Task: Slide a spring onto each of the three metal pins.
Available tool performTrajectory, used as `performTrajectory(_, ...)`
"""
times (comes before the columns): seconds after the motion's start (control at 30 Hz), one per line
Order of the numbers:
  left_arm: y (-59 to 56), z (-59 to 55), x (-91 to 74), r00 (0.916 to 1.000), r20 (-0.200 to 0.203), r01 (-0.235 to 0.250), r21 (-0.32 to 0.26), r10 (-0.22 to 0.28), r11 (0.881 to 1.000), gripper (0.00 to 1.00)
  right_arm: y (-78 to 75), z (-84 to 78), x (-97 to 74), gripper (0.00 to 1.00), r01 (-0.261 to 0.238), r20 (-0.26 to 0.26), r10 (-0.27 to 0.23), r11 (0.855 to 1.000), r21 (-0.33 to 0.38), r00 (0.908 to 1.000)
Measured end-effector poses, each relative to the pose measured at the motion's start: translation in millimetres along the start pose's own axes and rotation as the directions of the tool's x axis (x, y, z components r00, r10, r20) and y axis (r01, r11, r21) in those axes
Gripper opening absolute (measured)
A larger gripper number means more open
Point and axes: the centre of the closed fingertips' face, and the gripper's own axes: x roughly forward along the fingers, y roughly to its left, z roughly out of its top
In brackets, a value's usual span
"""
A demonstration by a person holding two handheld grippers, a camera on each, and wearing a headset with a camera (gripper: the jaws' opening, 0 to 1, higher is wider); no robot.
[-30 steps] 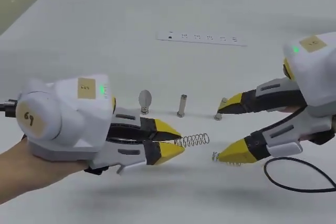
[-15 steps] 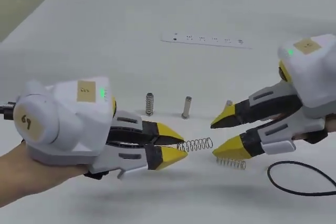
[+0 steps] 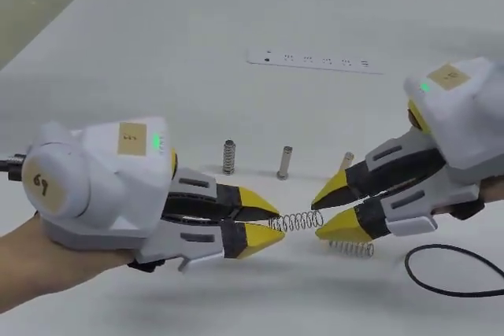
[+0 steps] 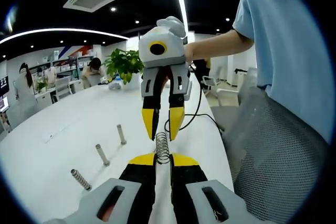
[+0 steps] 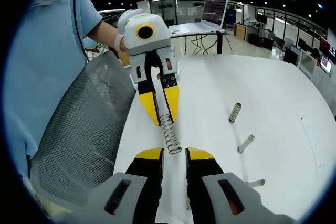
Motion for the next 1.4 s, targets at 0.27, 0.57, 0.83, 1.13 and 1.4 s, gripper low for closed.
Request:
performTrajectory(0.27,-1.5,-0.8,0.7,1.0,-0.001,0.004,-0.002,-0.004,1.0,0.02,0.7,0.8,0.3,0.09,-0.001,0.002,0.001,1.0,-0.005,1.0)
performTrajectory(0.57,-2.1,-1.1,1.7,1.0,-0.001,0.004,-0.003,-0.004,1.0,0.02,1.8,0.9,-1.5,0.09,-0.002,-0.027,0.002,1.0,-0.02,0.9996)
performTrajectory(0.83,-1.5,-2.2,3.2,1.0,-0.003,0.002,-0.004,-0.002,1.0,0.02,2.7,4.0,-6.3,0.08,0.003,-0.084,-0.007,0.999,-0.044,0.9965)
performTrajectory(1.13,-0.4,-1.0,2.4,1.0,0.001,-0.005,-0.005,0.005,1.0,0.02,3.2,20.5,-14.3,0.08,0.002,-0.094,-0.01,0.996,-0.084,0.9955)
performTrajectory(1.4,1.3,-1.3,2.4,0.9999,0.002,-0.013,-0.009,0.013,1.0,0.02,6.0,38.2,-14.8,0.08,-0.002,-0.096,-0.011,0.99,-0.14,0.9953)
